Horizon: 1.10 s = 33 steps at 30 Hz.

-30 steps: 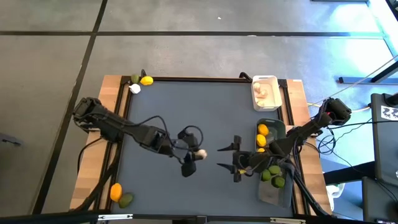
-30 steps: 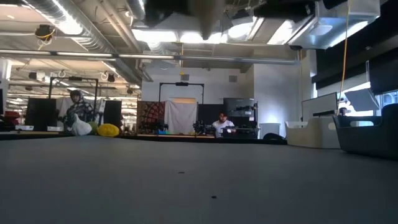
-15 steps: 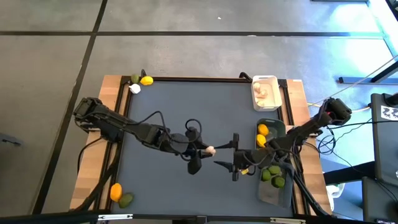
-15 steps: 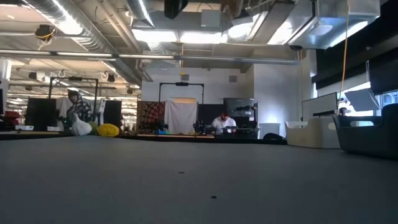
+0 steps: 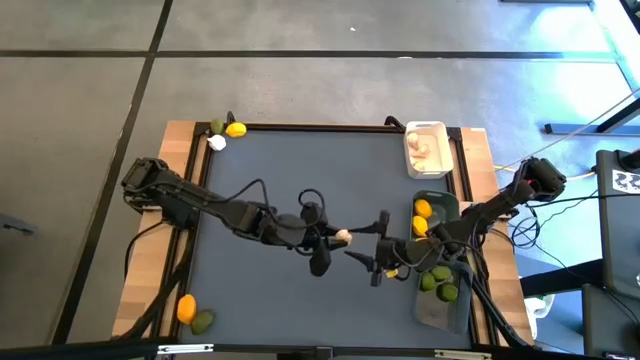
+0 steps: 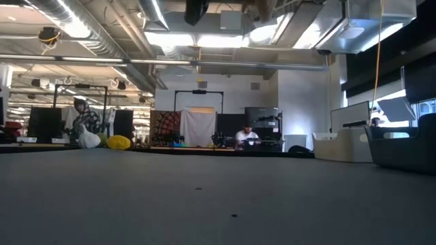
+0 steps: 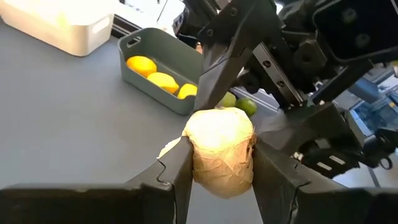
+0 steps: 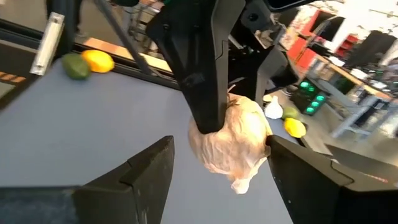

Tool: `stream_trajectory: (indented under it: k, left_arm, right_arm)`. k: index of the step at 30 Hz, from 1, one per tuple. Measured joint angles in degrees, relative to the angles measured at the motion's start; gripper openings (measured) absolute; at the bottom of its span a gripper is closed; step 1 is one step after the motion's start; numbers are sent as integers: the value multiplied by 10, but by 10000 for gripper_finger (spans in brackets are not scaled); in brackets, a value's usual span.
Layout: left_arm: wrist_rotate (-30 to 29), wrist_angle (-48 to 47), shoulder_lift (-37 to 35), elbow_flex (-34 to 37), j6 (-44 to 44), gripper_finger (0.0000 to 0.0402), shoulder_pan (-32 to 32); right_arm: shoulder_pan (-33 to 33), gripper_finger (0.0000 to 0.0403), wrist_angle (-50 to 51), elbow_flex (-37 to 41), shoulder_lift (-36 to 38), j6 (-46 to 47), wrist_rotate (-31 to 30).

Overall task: Sort produce into baskets
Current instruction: Put the white garlic into the white bin

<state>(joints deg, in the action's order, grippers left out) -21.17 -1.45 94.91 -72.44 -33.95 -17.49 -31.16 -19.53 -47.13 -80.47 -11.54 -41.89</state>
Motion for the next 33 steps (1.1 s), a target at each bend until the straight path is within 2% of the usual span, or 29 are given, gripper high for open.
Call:
stream_trajectory:
  k: [12,17,23,27,33]
  left_arm:
    - [-4,0,0,-2,4,129,7]
    - [10,-1,0,-2,6,129,7]
    - [18,9,0,-2,24,129,5]
    - [16,9,0,-2,24,129,5]
    - [10,8,0,-2,23,130,5]
  right_arm:
    - [0,257,-3,-1,-2,-23,-96]
    - [1,257,-6,-1,-3,-55,-49]
    - [2,255,-4,-1,-5,-124,-22]
    - [2,223,-8,-1,-5,-136,-16]
    - [2,129,-8,-1,-5,-142,-11]
